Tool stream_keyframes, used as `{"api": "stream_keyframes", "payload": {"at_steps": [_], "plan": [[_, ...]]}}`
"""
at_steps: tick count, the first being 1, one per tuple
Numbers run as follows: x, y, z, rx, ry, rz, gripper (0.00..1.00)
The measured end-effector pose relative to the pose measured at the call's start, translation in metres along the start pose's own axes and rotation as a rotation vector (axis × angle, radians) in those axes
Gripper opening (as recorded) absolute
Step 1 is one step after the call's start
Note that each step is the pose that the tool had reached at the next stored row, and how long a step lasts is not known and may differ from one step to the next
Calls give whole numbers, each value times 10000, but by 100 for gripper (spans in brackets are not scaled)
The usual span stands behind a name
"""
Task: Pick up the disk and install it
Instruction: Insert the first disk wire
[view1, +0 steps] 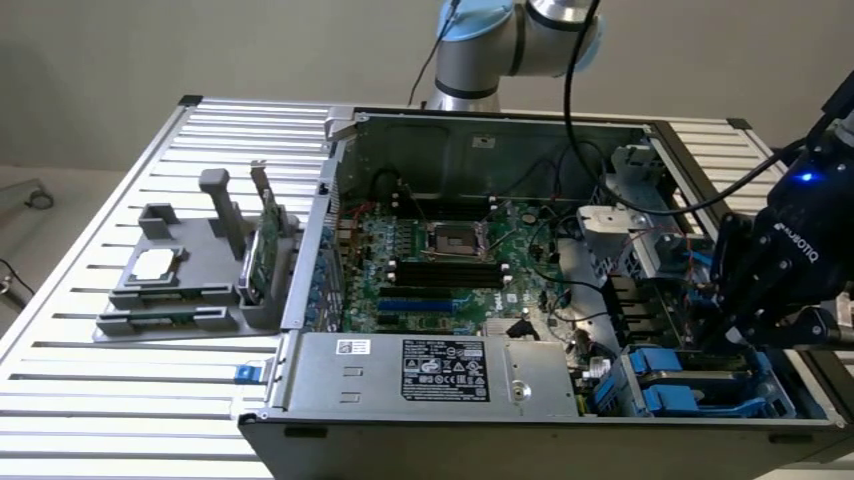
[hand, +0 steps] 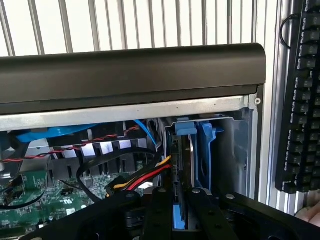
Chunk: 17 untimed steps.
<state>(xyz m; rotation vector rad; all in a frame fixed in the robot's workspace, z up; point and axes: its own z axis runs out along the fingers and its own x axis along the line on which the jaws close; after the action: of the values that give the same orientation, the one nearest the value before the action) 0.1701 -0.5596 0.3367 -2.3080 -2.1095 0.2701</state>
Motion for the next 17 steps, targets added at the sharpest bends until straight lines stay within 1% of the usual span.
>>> {"api": "stream_keyframes", "payload": {"at_steps": [4, 6, 7, 12, 14, 17], "plan": [[6, 51, -1, 175, -17, -11, 17], [7, 65, -2, 316, -29, -25, 17], [7, 66, -2, 357, -33, -30, 17], [5, 73, -1, 388, -36, -34, 17], [4, 77, 2, 420, -38, -37, 17], [-1, 83, 7, 490, -46, -44, 17]]}}
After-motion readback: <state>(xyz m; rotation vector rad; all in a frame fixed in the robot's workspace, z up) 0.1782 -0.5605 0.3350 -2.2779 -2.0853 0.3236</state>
